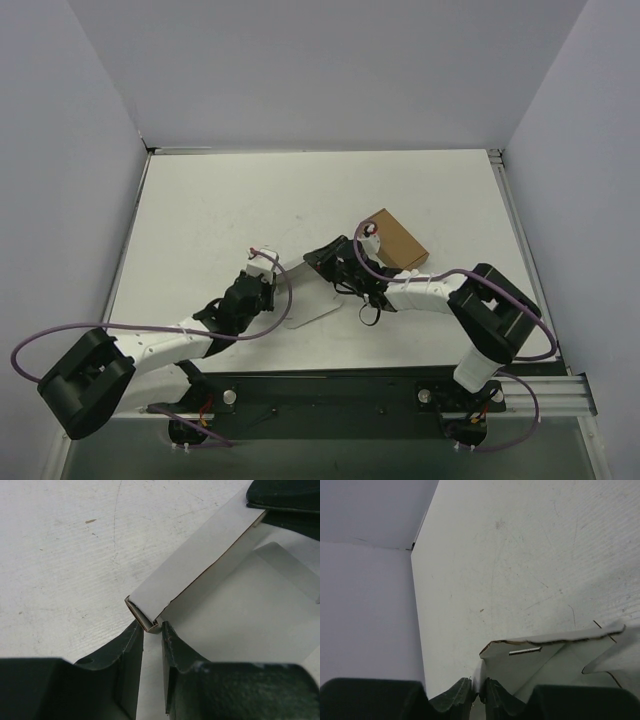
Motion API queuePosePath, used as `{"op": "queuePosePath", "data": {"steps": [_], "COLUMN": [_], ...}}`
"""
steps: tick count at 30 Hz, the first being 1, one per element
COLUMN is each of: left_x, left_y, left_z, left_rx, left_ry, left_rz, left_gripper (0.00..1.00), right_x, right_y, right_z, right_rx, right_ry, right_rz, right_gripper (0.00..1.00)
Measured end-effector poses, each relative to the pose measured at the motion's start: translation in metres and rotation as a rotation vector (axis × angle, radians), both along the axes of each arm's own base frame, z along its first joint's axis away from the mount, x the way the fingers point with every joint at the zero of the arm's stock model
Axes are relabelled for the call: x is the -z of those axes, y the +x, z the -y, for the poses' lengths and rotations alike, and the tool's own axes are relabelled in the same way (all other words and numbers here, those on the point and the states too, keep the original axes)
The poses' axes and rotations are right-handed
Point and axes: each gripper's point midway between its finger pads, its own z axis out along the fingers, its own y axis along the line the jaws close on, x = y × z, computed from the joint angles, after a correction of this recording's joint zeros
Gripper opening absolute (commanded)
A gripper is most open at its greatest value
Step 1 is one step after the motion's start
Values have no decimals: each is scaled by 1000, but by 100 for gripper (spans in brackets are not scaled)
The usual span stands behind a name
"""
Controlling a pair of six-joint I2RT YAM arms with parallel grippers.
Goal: Fold the paper box
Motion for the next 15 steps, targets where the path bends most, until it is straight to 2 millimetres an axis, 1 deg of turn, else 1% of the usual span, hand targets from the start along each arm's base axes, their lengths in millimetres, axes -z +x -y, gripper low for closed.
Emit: {"op": "queuePosePath", "data": {"steps": [3, 4, 6, 7, 10, 13, 15], "left_x": [-2, -3, -5, -7, -8, -4, -3], "left_y": [4, 6, 12, 16, 24, 28, 28], "left_z": [1, 1, 2, 3, 5, 7, 10], "left_rx": [-16, -19, -22, -24, -18, -3, 8], "left_ry": [-13, -15, -20, -21, -36, -42, -52], "left_rz": [-4, -6, -16, -21, -40, -70, -79], "left_gripper": [24, 23, 22, 18, 16, 16, 16], "right_x": [3, 4, 6, 5, -5, -22, -27], "right_y": [-2, -5, -14, -18, -32, -44, -59], "right_z": [4, 7, 15, 21, 36, 41, 39], "right_rx": [-8, -16, -28, -34, -56, -75, -110], "right_ry": [-28, -43, -73, -92, -156, -223, -272], "right_rz": [14, 20, 29, 39, 86, 156, 186], "right_gripper": [47, 47, 47, 46, 45, 42, 40]}}
